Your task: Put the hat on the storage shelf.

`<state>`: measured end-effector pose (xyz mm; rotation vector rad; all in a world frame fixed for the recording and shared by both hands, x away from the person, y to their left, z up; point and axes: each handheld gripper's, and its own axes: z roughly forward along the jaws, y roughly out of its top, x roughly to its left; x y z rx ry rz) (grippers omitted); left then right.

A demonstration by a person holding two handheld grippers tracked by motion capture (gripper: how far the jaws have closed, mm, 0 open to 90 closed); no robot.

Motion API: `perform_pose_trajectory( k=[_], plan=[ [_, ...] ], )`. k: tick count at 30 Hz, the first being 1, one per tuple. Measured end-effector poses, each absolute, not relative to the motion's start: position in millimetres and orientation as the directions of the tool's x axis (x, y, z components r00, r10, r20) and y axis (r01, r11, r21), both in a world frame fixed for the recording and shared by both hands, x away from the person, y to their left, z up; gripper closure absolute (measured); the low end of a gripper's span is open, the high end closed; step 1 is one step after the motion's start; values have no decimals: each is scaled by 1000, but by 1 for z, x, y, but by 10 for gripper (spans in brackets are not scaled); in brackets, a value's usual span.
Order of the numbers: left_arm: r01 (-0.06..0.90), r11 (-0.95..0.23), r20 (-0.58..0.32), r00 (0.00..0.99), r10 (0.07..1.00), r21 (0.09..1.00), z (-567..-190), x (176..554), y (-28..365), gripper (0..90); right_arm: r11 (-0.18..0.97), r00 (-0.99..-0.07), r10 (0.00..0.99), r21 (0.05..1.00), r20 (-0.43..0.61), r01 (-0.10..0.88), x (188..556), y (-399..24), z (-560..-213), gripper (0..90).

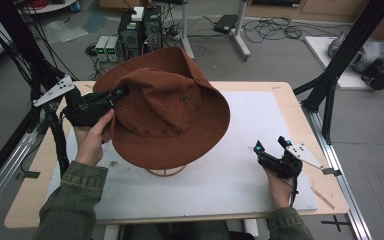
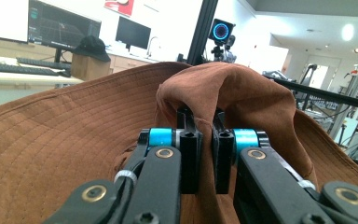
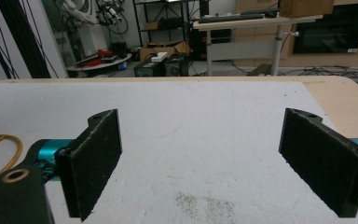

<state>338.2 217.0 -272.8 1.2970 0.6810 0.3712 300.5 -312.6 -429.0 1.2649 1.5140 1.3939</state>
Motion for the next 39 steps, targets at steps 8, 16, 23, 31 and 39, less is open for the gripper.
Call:
perform_pose_trajectory(
  k=[8, 16, 23, 31, 39],
  plan=[
    [166, 236, -278, 748, 602, 958, -276, 342, 217, 852, -59, -270, 957, 980, 109, 189, 300, -313, -429, 122],
    [201, 222, -295, 751, 590, 954, -279, 343, 217, 838, -56, -271, 957, 981, 106, 188, 301, -314, -429, 122],
    [225, 207, -305, 750, 587, 952, -282, 345, 217, 779, -58, -271, 956, 980, 108, 188, 300, -314, -429, 122],
    [237, 281, -359, 755, 549, 930, -286, 347, 223, 463, -55, -271, 957, 980, 106, 189, 300, -313, -429, 122],
    [234, 275, -355, 739, 572, 932, -288, 345, 226, 291, -58, -270, 957, 980, 109, 191, 300, -313, -429, 122]
  ],
)
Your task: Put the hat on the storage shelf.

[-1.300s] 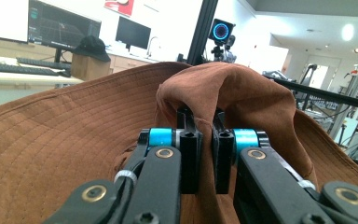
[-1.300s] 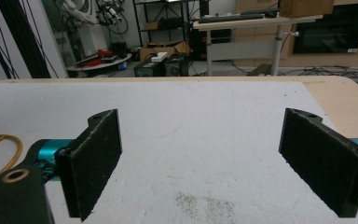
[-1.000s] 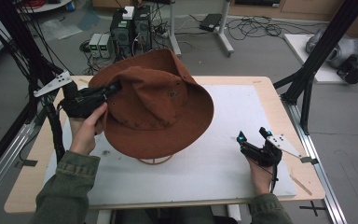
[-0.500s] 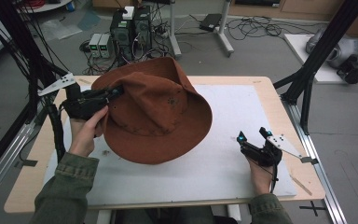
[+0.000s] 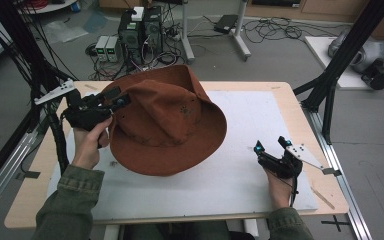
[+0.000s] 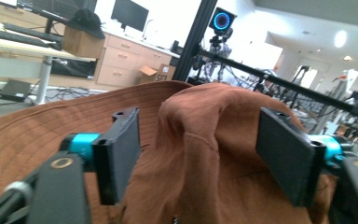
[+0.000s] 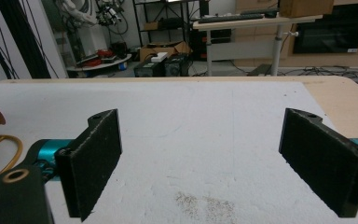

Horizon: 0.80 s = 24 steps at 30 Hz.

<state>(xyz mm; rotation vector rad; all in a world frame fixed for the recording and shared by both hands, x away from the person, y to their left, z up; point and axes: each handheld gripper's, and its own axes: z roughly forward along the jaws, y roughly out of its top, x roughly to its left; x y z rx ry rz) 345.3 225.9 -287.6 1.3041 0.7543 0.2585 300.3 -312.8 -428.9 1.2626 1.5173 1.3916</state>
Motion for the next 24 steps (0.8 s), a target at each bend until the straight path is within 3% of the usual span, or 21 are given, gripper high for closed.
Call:
perform_pose_trajectory(
  k=[10, 24],
  plan=[
    [214, 291, -350, 732, 584, 932, -287, 343, 231, 173, -57, -268, 957, 980, 107, 190, 301, -313, -429, 122],
    [120, 339, -335, 632, 699, 933, -290, 328, 262, 134, -53, -270, 957, 980, 105, 193, 300, -312, -429, 122]
  ],
)
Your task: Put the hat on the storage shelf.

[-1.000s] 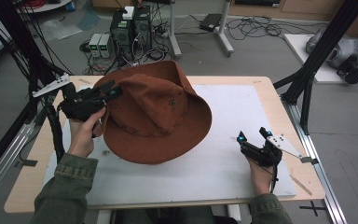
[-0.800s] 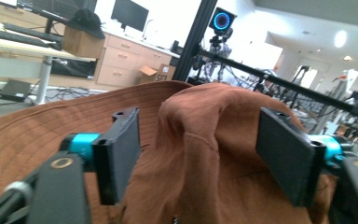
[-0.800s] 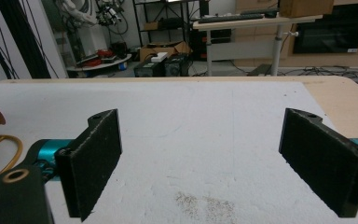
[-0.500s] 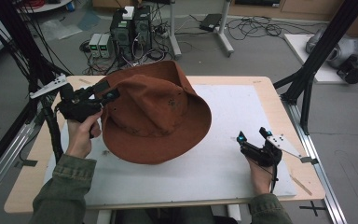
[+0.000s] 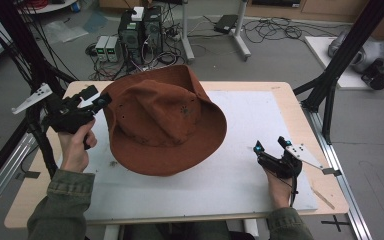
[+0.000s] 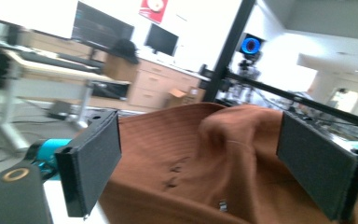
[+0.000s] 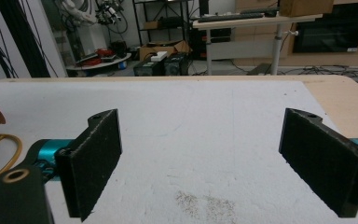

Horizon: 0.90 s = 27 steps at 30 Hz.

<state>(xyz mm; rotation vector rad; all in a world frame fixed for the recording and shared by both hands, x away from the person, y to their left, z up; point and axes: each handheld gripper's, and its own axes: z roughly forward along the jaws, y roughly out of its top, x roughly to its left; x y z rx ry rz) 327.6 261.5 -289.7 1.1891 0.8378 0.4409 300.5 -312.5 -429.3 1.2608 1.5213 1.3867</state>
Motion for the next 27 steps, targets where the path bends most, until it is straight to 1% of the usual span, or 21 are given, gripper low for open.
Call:
perform_pose_trajectory(
  k=[4, 8, 12, 17, 20, 22, 27],
  plan=[
    [74, 352, -326, 585, 743, 933, -291, 320, 270, 134, -50, -268, 958, 980, 101, 193, 301, -312, -429, 122],
    [9, 337, -296, 498, 815, 941, -295, 310, 277, 134, -53, -269, 958, 980, 104, 192, 300, -312, -429, 122],
    [-35, 341, -297, 410, 862, 940, -302, 301, 284, 139, -66, -267, 957, 979, 117, 192, 300, -312, -429, 122],
    [-80, 291, -255, 300, 919, 953, -308, 292, 287, 141, -77, -264, 956, 980, 126, 185, 299, -313, -429, 122],
    [-118, 245, -215, 217, 952, 962, -315, 282, 288, 152, -83, -264, 956, 980, 129, 180, 299, -313, -429, 122],
    [-124, 210, -187, 180, 966, 970, -319, 277, 287, 152, -84, -259, 957, 981, 129, 177, 299, -313, -429, 122],
    [-125, 163, -146, 134, 980, 979, -333, 263, 287, 146, -92, -248, 959, 981, 134, 173, 298, -312, -429, 122]
  ],
)
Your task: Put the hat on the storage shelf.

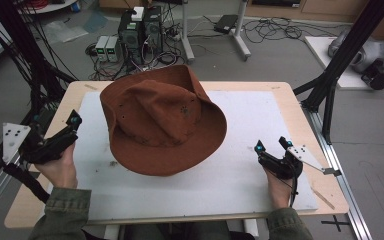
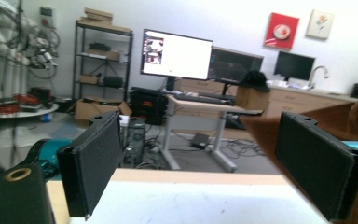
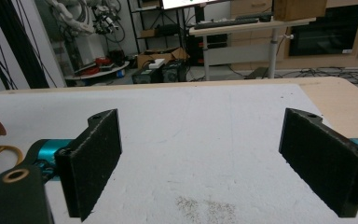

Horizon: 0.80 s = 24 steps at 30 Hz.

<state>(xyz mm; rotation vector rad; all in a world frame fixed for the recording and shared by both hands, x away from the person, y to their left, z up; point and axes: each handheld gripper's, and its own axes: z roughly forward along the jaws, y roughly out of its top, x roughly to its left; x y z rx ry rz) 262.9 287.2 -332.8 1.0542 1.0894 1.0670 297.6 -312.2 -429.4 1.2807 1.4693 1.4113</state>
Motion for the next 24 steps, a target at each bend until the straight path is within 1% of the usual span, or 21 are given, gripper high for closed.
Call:
perform_pose_trajectory(
  k=[3, 5, 7, 10, 12, 18, 22, 24],
  plan=[
    [-133, 145, -132, 101, 986, 980, -339, 253, 288, 143, -93, -236, 963, 980, 133, 174, 295, -312, -430, 122],
    [-133, 107, -97, 84, 992, 985, -345, 246, 285, 144, -92, -225, 965, 981, 130, 172, 294, -311, -430, 121],
    [-148, 76, -65, 82, 995, 986, -351, 240, 279, 146, -90, -225, 966, 981, 127, 169, 294, -312, -430, 121],
    [-169, 13, -4, 51, 999, 986, -360, 231, 269, 146, -89, -215, 968, 980, 127, 177, 294, -312, -431, 117],
    [-170, -14, 21, 36, 999, 985, -365, 229, 265, 146, -97, -212, 968, 979, 135, 177, 292, -312, -431, 116],
    [-129, 0, 1, 7, 1000, 992, -381, 229, 264, 146, -104, -204, 969, 979, 139, 173, 288, -310, -431, 115],
    [-109, -8, 6, -24, 1000, 994, -390, 230, 265, 146, -107, -191, 972, 981, 138, 162, 288, -310, -432, 114],
    [-94, -13, 9, -38, 999, 995, -393, 231, 265, 146, -129, -174, 972, 976, 160, 175, 289, -312, -434, 115]
  ],
)
